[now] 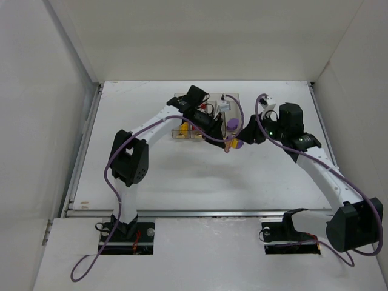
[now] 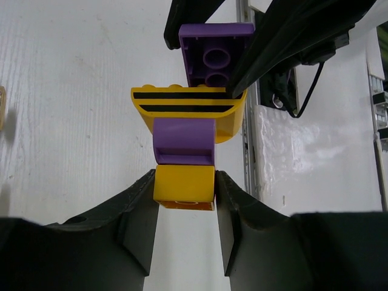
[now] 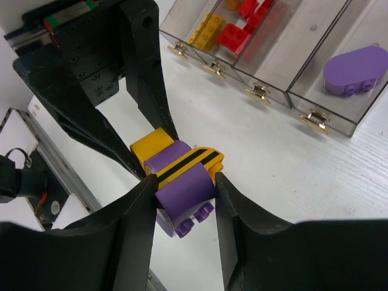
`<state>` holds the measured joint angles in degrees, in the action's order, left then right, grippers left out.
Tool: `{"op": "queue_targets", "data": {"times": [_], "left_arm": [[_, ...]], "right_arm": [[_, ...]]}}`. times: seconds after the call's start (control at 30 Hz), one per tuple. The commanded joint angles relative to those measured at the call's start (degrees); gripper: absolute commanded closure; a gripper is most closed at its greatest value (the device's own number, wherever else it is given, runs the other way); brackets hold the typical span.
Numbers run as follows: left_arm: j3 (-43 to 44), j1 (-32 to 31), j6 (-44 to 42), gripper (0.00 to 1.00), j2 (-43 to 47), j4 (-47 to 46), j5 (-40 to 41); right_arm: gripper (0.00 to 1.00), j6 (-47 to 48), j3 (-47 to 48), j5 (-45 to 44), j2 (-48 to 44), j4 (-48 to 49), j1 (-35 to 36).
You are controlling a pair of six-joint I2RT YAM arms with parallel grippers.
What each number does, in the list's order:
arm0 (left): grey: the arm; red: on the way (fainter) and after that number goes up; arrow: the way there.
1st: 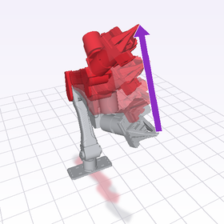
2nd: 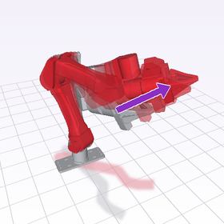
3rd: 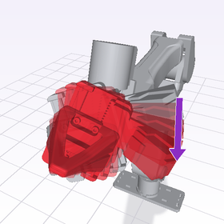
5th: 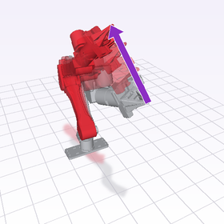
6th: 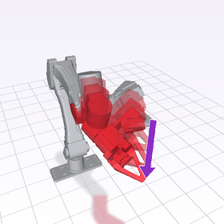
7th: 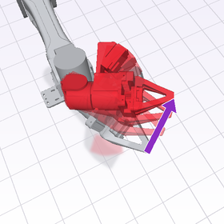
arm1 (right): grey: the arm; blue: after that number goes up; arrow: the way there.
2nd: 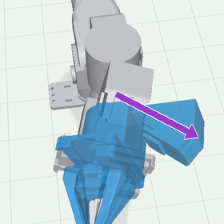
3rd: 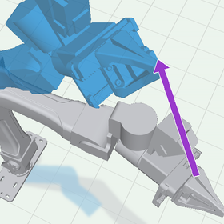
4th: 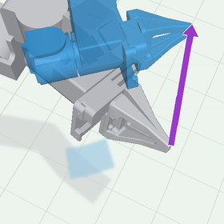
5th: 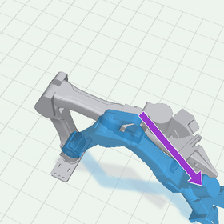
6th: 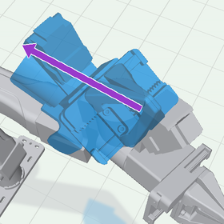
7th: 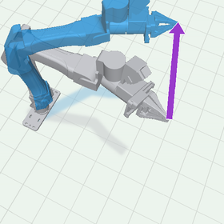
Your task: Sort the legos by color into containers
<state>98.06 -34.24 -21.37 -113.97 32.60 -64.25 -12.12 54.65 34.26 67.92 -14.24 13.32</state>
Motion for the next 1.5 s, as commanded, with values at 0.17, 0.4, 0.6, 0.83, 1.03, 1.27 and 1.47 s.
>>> {"op": "queue_targets", "data": {"times": [0.17,0.4,0.6,0.83,1.03,1.27,1.47], "left_arm": [[3.9,3.3,-10.4,1.00,-1.3,13.3,-1.1],[2.2,3.3,-12.6,1.00,-1.9,14.6,-1.9],[-0.3,3.9,-15.7,1.00,-0.9,17.1,2.4],[-6.9,8.7,-19.0,1.00,5.3,17.6,6.0],[-10.8,10.6,-18.9,1.00,11.0,16.4,11.2],[-11.9,10.6,-17.1,1.00,14.7,14.8,12.4],[-12.5,10.6,-16.5,1.00,15.7,14.8,12.9]], "right_arm": [[1.00,4.5,-0.5,-7.9,-0.4,-5.1,0.4],[1.00,4.2,-3.3,-7.2,1.4,-5.3,0.4],[1.00,-1.7,-2.5,-11.8,2.0,-2.1,0.4],[1.00,-9.9,9.5,-24.4,10.5,5.3,4.8],[1.00,-10.8,23.2,-37.2,27.7,2.8,5.4],[1.00,-7.4,41.7,-44.3,44.7,-2.2,5.4],[0.78,-6.3,54.8,-48.8,53.3,-9.6,5.4]]}}
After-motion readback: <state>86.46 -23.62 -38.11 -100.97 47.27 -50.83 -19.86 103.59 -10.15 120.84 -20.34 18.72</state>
